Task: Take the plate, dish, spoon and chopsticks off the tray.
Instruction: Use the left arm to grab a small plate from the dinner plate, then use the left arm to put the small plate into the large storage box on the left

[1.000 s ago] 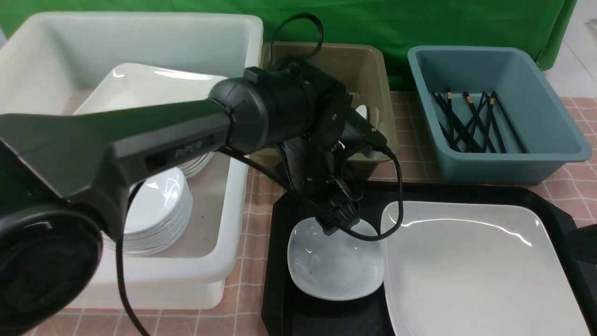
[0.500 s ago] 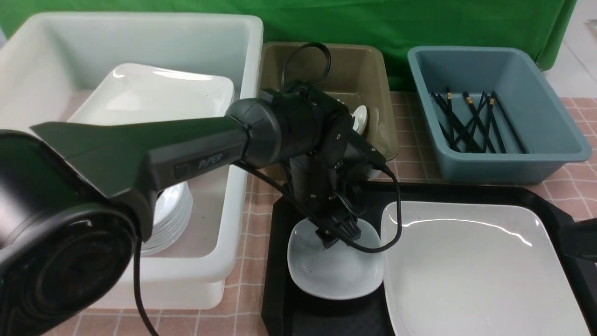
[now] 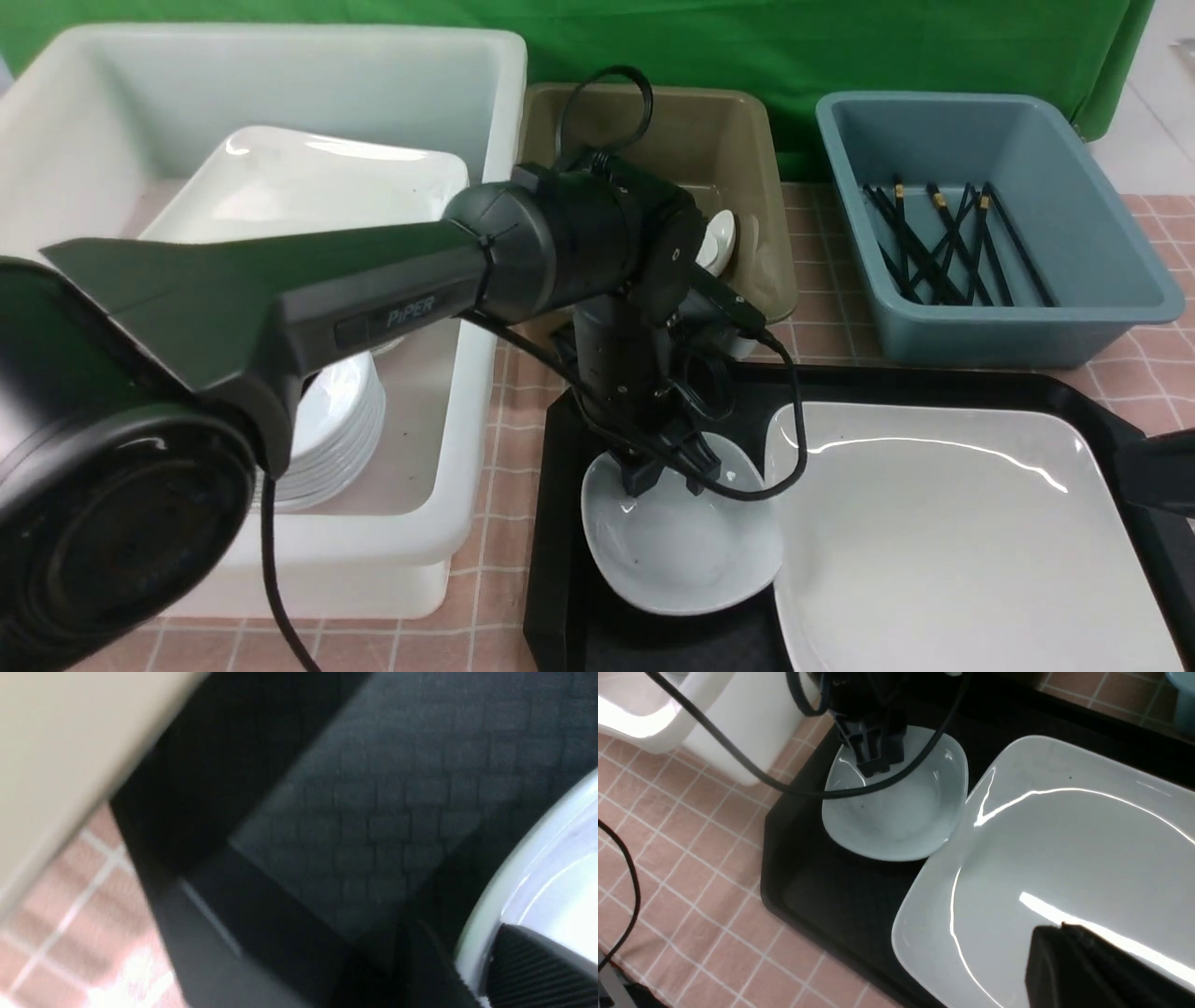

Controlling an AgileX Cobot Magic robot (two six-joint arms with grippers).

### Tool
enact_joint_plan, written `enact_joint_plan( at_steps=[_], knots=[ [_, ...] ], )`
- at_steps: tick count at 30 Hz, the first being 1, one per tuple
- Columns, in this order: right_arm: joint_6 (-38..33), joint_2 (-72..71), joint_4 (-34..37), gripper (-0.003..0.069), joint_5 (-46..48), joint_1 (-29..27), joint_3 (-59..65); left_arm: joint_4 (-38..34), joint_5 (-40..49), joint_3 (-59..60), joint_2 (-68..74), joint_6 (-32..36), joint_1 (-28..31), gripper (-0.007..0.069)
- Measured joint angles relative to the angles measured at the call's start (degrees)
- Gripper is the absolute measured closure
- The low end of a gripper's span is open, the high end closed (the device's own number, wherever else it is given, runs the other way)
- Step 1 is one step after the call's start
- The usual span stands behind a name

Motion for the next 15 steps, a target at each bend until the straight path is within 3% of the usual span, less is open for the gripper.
enact_joint_plan(
  at_steps=[7,15],
  knots=[
    [0.0,0.0,1.82,0.0629,-0.39,0.0,0.0,-3.31,3.15,-0.55,-6.43,-0.88,0.11,0.0596],
    [0.0,0.0,2.47,0.0629,-0.71,0.0,-0.13,-5.36,3.08,-0.55,-11.69,-1.66,0.11,0.0611]
  ],
)
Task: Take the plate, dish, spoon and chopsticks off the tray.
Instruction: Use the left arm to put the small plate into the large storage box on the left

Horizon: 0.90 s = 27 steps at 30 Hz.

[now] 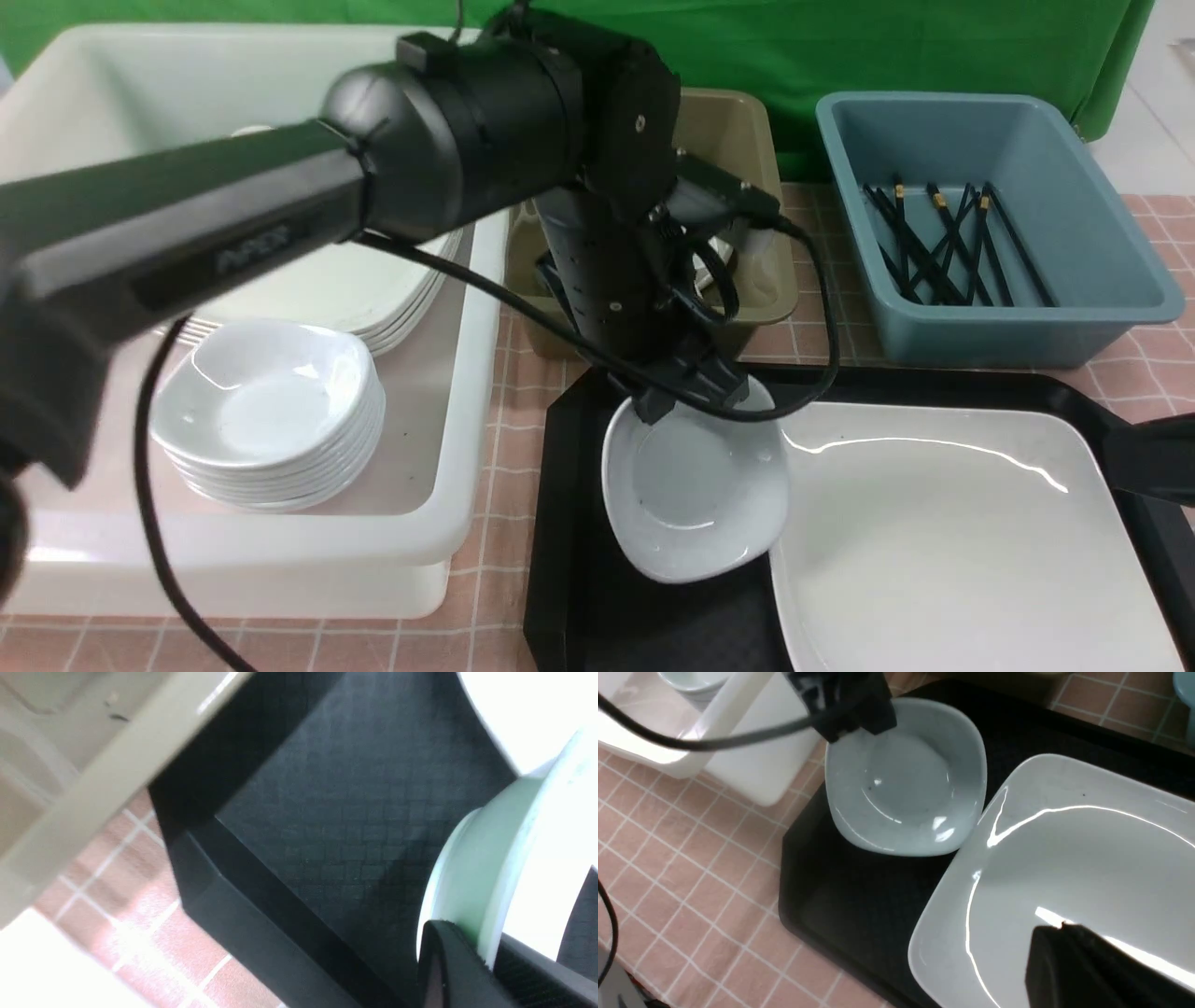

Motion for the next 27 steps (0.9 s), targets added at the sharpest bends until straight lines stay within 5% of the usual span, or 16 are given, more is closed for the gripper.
enact_joint_plan(
  at_steps=[8,14,19,27],
  knots=[
    [-8.27,1.04,10.59,0.0629,5.81,0.2,-8.87,-2.89,1.24,0.0,-11.94,-0.05,2.98,0.0611],
    [-10.53,6.89,11.93,0.0629,8.38,7.46,-17.43,-11.82,4.96,0.69,-19.79,0.43,19.38,0.0611],
    [-8.04,14.26,7.9,0.0629,4.88,23.57,-21.33,-19.36,4.42,9.97,-24.59,6.44,39.76,0.0611],
    [-4.1,20.51,4.0,0.0629,-1.61,36.06,-22.06,-26.49,-2.4,25.22,-22.89,15.59,54.02,0.0611]
  ],
)
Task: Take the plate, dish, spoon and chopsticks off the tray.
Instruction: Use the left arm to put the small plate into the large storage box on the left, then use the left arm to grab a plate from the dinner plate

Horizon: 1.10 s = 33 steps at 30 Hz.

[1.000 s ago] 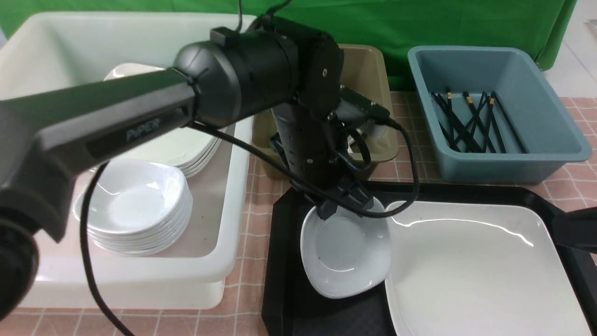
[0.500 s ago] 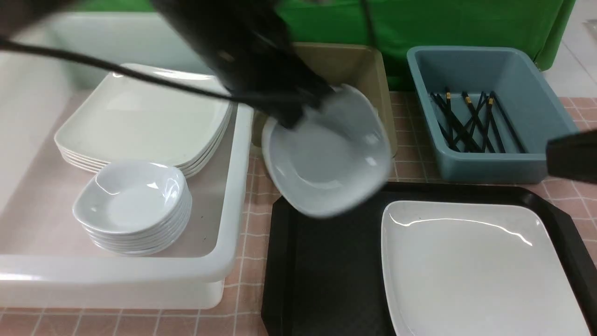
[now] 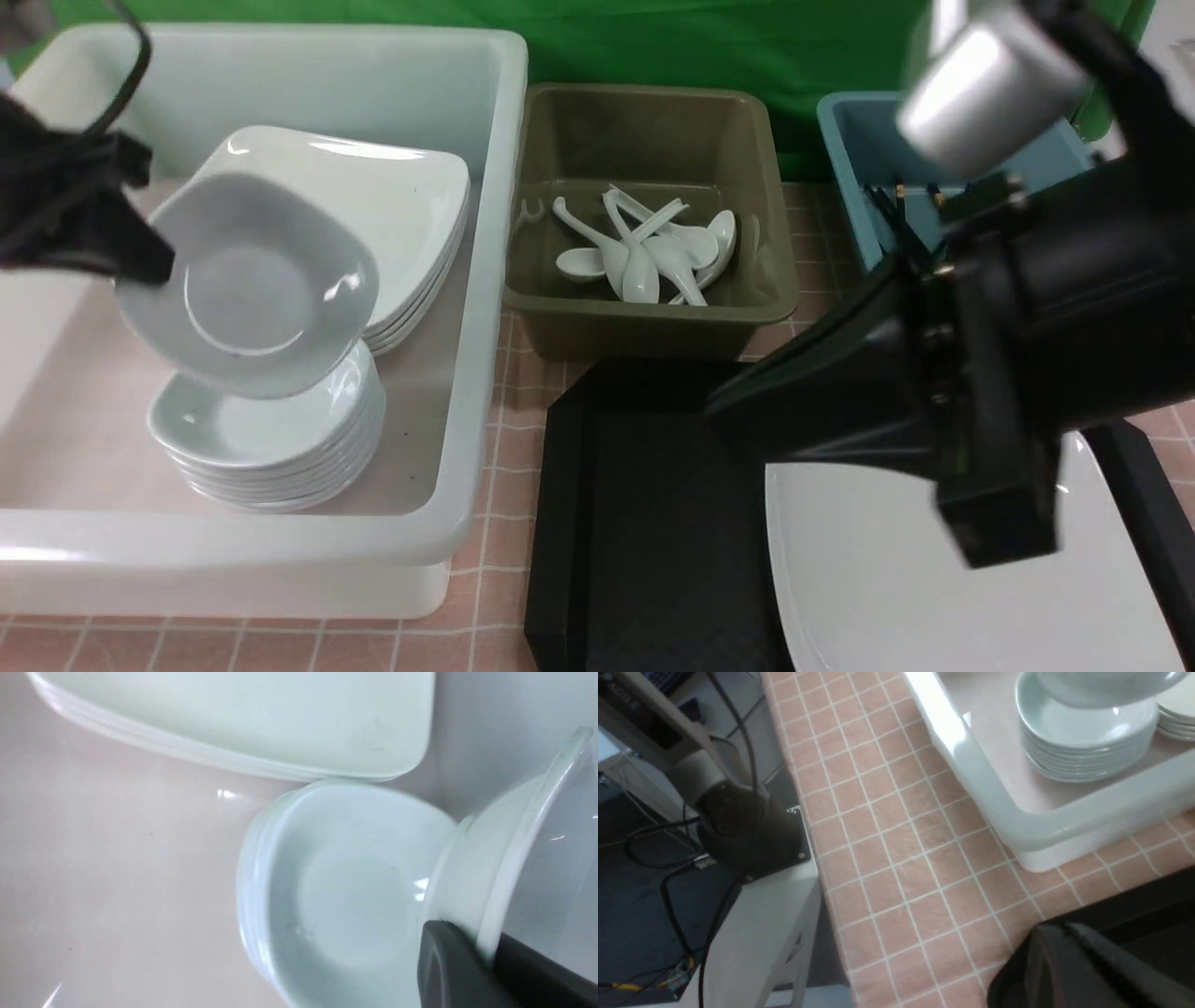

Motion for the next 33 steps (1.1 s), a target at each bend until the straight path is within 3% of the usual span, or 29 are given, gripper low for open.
enact_joint_plan(
  at_steps=[7,11,16,17,18,21,22,23,25,26,28,30,33],
  knots=[
    [1.63,0.6,-0.78,0.0629,-3.99,0.58,-0.28,-0.06,-6.49,5.1,3.71,2.6,0.36,0.0596],
    [1.97,0.6,-1.23,0.0629,-3.92,0.58,-0.28,0.83,-9.42,5.12,5.11,2.3,0.36,0.0477],
    [4.37,0.48,-4.81,0.0629,-2.99,0.58,-1.0,7.66,-8.92,3.41,3.49,0.14,0.36,0.0232],
    [4.56,0.48,-5.18,0.0629,-2.91,0.58,-1.0,8.03,-8.87,3.21,3.36,0.14,0.36,0.0223],
    [6.4,0.07,-8.28,0.0629,-2.25,0.58,-1.62,10.34,-8.18,1.34,2.3,-2.25,0.36,0.0162],
    [13.48,-1.46,-19.47,0.0629,0.1,0.58,-3.2,12.37,-5.81,-4.01,-0.49,-6.12,-0.38,0.0104],
    [14.1,-1.71,-20.37,0.0629,0.23,0.58,-3.28,12.37,-5.66,-4.33,-0.68,-6.48,-0.75,0.0106],
    [18.37,-2.8,-27.0,0.0629,1.44,0.58,-3.32,12.02,-4.37,-6.5,-1.88,-7.23,-2.49,0.0138],
    [24.33,-4.02,-36.77,0.0629,4.05,0.58,-3.19,10.9,-2.73,-9.1,-3.07,-8.0,-7.99,0.0258],
    [27.49,-4.83,-42.0,0.0629,6.31,0.58,-3.05,9.83,-2.36,-10.16,-3.27,-8.32,-12.7,0.0366],
    [31.19,-5.76,-47.62,0.0629,9.36,0.45,-2.36,8.54,-3.22,-10.84,-3.22,-8.72,-20.11,0.0505],
    [33.14,-7.4,-50.09,0.0629,10.94,-0.54,-0.99,7.71,-5.93,-11.28,-1.69,-10.05,-30.7,0.0594],
    [34.86,-10.16,-50.78,0.0629,10.99,-2.46,1.37,8.13,-9.33,-13.38,3.7,-14.22,-42.9,0.0624]
  ],
)
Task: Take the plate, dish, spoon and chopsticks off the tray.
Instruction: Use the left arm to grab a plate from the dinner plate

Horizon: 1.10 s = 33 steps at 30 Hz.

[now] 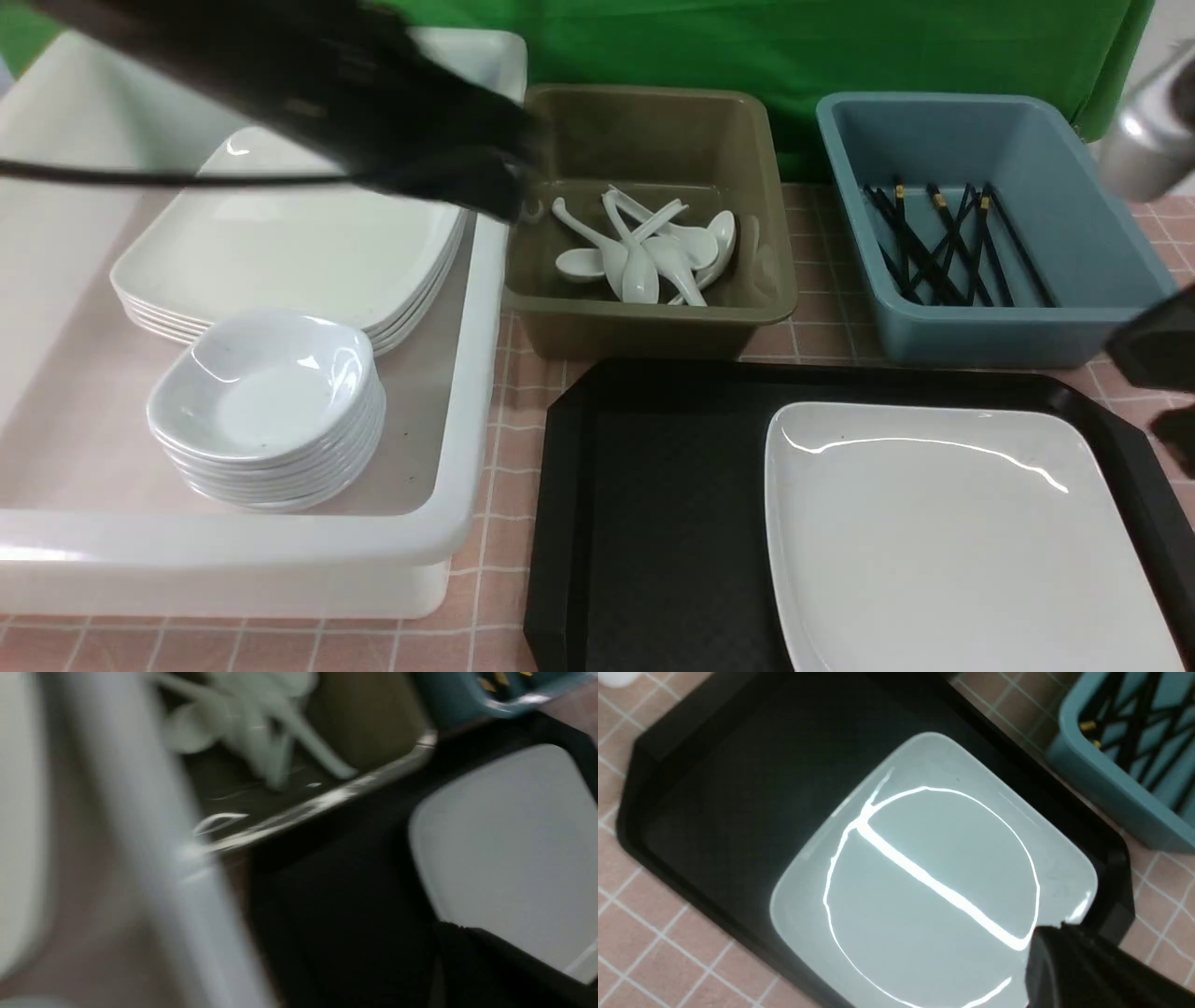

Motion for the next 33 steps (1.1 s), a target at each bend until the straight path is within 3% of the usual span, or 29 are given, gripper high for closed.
enact_joint_plan(
  at_steps=[3,7,17,20,27,31,33],
  knots=[
    [1.58,-3.4,-0.26,0.0629,0.06,-2.75,2.43,3.63,-1.85,-3.71,7.36,-3.66,-7.51,0.0617],
    [2.29,-6.99,-0.34,0.0629,0.48,-5.39,4.59,7.73,-2.41,-8.7,15.67,-6.67,-11.91,0.0561],
    [2.42,-14.44,2.01,0.0629,3.45,-8.07,7.98,10.65,-3.36,-21.15,34.55,-10.37,-13.5,0.0165],
    [2.42,-15.12,2.33,0.0629,3.4,-8.27,8.0,10.55,-5.64,-21.57,37.02,-10.37,-13.5,0.0113],
    [2.42,-15.44,2.49,0.0629,2.89,-8.37,8.0,6.96,-10.52,-21.57,41.04,-10.22,-13.5,0.0106],
    [2.36,-15.44,2.49,0.0629,2.36,-8.37,8.0,4.01,-12.53,-21.9,42.05,-8.72,-13.5,0.0141],
    [2.36,-15.44,2.49,0.0629,2.23,-8.37,8.0,3.66,-12.98,-22.03,42.26,-8.65,-13.5,0.0208]
  ],
)
